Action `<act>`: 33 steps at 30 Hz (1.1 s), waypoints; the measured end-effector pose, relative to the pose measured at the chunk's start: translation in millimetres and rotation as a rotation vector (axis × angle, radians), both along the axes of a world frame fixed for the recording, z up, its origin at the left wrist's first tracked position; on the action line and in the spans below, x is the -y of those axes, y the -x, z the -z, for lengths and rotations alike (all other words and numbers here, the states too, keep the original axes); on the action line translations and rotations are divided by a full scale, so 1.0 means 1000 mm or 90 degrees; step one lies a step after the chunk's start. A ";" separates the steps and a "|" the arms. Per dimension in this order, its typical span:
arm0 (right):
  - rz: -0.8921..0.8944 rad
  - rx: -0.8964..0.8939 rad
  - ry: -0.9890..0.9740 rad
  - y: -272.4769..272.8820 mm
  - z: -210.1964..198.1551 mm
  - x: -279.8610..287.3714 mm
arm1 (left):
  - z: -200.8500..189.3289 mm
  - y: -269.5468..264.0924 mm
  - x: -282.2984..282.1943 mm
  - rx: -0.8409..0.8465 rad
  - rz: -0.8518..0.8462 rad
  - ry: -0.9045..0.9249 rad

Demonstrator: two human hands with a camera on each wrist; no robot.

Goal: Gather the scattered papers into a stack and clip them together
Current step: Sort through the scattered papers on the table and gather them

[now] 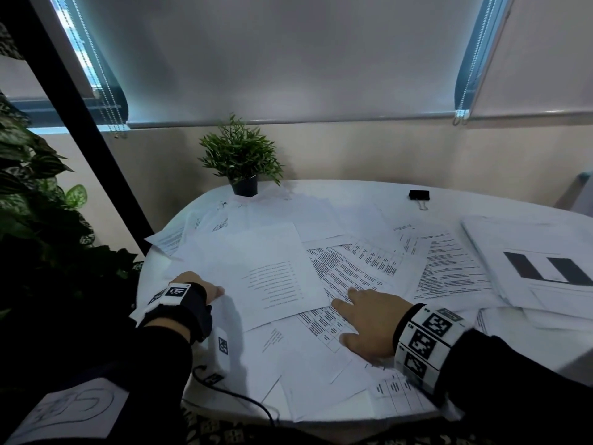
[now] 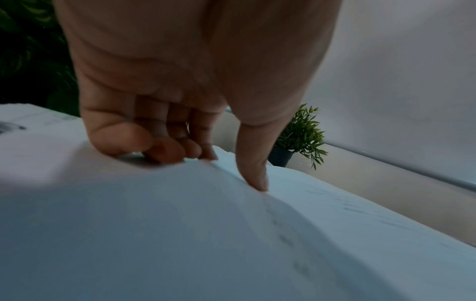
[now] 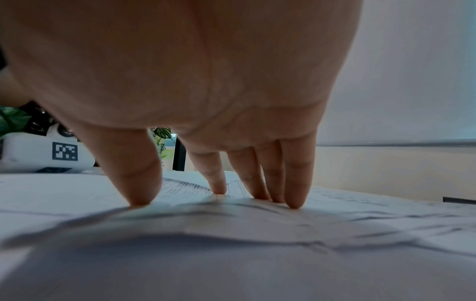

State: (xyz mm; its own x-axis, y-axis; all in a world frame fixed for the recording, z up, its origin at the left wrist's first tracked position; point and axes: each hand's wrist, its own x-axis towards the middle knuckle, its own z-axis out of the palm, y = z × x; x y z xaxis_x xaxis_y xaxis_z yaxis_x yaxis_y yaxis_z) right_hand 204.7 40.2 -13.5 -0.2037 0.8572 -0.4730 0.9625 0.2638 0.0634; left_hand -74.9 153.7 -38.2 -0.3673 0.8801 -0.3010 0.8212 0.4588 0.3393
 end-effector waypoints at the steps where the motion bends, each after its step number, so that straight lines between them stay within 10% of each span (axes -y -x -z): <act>1: -0.001 0.000 0.004 0.000 0.000 0.000 | 0.000 0.000 0.000 0.002 0.000 -0.001; 5: 0.018 -0.073 0.022 -0.006 -0.009 -0.001 | -0.006 0.001 -0.004 0.061 0.030 -0.156; 9: 0.241 -0.411 -0.006 -0.030 -0.022 -0.009 | -0.033 -0.019 0.005 0.302 0.092 -0.386; 12: 0.423 -0.736 -0.146 -0.043 -0.025 -0.011 | -0.052 -0.056 0.023 0.572 0.172 -0.349; 15: 0.553 -1.022 -0.237 -0.064 -0.016 -0.002 | -0.059 -0.097 0.040 0.526 0.341 -0.244; 19: 0.662 -0.758 -0.374 -0.109 0.008 0.025 | -0.054 -0.113 0.020 0.404 0.360 -0.165; 24: 0.648 -0.717 -0.299 -0.118 0.016 0.049 | -0.041 -0.114 -0.043 -0.130 0.467 -0.128; 33: 0.506 -0.619 -0.158 -0.147 0.037 0.047 | -0.027 -0.138 -0.088 -0.252 0.545 0.058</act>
State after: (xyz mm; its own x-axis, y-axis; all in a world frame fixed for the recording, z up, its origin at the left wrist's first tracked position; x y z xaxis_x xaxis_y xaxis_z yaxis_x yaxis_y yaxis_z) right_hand 351.9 -7.2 -50.5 0.2328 0.9451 -0.2292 0.5265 -0.3206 -0.7874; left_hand 62.7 241.7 -10.9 0.3013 0.8771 -0.3740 0.9390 -0.3413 -0.0438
